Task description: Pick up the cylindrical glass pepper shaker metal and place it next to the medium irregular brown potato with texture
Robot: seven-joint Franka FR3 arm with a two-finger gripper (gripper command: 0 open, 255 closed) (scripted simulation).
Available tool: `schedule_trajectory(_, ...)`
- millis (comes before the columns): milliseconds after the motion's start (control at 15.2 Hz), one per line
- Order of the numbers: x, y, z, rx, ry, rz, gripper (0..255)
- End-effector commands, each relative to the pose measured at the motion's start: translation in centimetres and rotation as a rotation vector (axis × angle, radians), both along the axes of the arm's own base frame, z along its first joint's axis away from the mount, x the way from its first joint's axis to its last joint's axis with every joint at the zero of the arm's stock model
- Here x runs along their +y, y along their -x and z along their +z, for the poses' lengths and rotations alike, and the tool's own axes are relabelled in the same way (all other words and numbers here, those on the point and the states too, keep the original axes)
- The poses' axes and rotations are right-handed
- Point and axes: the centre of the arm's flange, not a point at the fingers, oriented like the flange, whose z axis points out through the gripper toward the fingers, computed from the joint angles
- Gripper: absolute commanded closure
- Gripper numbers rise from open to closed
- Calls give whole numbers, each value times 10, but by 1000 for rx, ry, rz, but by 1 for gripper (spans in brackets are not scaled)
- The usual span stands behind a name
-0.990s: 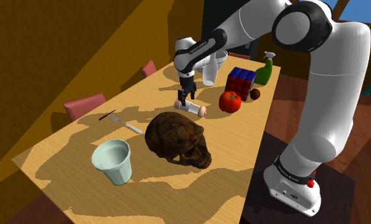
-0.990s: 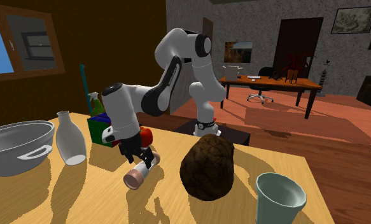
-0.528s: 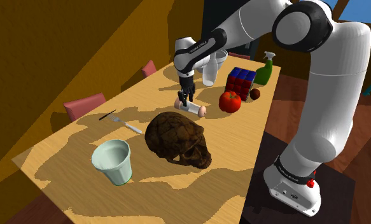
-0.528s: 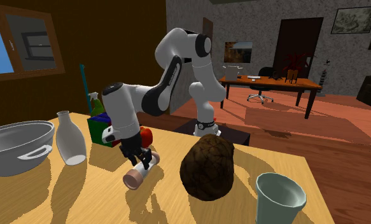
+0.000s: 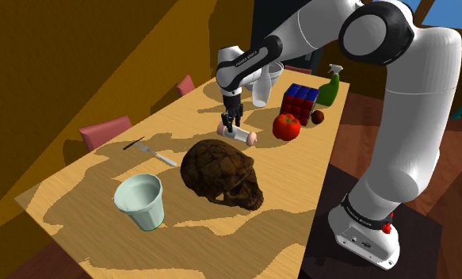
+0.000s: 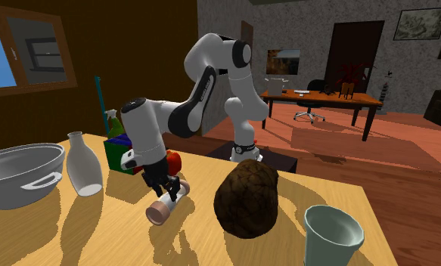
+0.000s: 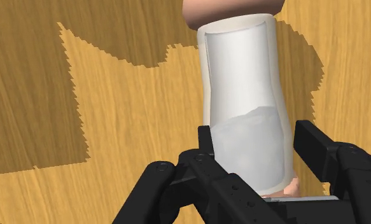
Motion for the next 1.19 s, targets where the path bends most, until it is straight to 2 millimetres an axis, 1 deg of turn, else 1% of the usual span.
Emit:
schedule_trajectory(0, -2, 1, 2, 6, 1, -2, 255)
schedule_trajectory(528, -2, 2, 44, 6, 1, -2, 255)
schedule_trajectory(594, -1, 1, 39, 5, 1, -2, 255)
schedule_trajectory(660, -1, 1, 39, 5, 1, -2, 0)
schedule_trajectory(726, -3, 27, 33, -96, 4, -5, 0)
schedule_trajectory(858, -5, 75, 13, -298, 9, -11, 0)
schedule_trajectory(924, -5, 83, 9, -330, 9, -12, 0)
schedule_trajectory(1122, -5, 80, -7, -330, 10, -12, 0)
